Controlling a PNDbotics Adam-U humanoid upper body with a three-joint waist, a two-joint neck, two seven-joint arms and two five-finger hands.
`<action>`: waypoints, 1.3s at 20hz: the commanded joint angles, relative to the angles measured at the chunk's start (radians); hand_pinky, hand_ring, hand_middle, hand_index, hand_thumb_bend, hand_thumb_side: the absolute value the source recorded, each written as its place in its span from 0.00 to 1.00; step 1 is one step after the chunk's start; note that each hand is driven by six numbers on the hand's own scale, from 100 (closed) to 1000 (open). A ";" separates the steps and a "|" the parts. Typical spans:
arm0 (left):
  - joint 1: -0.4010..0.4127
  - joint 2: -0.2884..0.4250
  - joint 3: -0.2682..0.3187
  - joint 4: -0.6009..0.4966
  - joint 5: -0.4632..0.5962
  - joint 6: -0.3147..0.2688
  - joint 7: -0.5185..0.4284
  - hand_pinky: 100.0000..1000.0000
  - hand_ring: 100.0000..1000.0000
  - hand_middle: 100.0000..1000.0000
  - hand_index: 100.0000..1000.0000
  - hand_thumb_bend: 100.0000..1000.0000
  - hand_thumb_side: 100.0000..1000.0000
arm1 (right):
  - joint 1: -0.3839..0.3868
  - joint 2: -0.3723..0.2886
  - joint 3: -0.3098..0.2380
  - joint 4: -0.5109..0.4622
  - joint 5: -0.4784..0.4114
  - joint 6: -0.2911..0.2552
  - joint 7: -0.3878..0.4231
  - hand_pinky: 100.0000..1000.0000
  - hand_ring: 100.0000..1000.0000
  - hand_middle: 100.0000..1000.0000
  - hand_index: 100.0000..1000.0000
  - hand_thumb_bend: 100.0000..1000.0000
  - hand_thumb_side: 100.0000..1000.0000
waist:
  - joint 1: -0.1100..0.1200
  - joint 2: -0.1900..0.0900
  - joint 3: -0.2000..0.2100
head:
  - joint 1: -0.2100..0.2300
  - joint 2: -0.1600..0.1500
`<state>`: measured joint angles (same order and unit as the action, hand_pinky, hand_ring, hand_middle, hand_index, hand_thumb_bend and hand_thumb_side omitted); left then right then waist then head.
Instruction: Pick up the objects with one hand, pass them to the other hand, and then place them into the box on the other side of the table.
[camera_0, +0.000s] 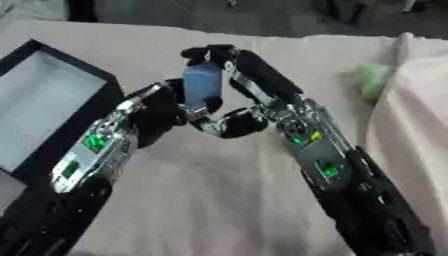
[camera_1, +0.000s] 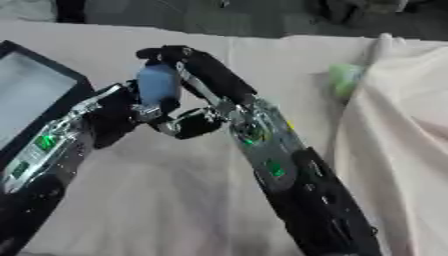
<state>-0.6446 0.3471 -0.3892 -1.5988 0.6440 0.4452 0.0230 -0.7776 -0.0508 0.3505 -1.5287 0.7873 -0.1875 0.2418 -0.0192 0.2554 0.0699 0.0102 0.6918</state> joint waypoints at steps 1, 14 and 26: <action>-0.020 0.044 0.061 -0.014 0.016 -0.014 0.014 0.63 0.73 0.46 0.32 0.04 0.00 | 0.004 -0.039 -0.011 0.010 0.068 0.005 0.051 0.97 0.80 0.71 0.90 0.49 0.00 | 0.002 -0.020 0.000 | 0.004 -0.002; 0.007 0.064 0.099 -0.025 0.036 -0.038 0.047 0.62 0.72 0.45 0.31 0.05 0.00 | 0.001 -0.065 -0.049 -0.015 0.087 0.040 -0.003 0.97 0.79 0.69 0.90 0.51 0.00 | 0.001 -0.021 -0.002 | 0.009 -0.005; 0.016 0.064 0.105 -0.022 0.037 -0.048 0.063 0.62 0.71 0.44 0.31 0.06 0.00 | 0.004 -0.067 -0.051 -0.021 0.046 0.042 -0.050 0.95 0.77 0.68 0.89 0.48 0.00 | 0.001 -0.020 -0.004 | 0.010 -0.007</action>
<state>-0.6188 0.3887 -0.2965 -1.6005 0.6822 0.3992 0.0828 -0.7605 -0.1041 0.3082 -1.5255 0.8395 -0.1470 0.2017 -0.0192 0.2554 0.0674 0.0166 0.6920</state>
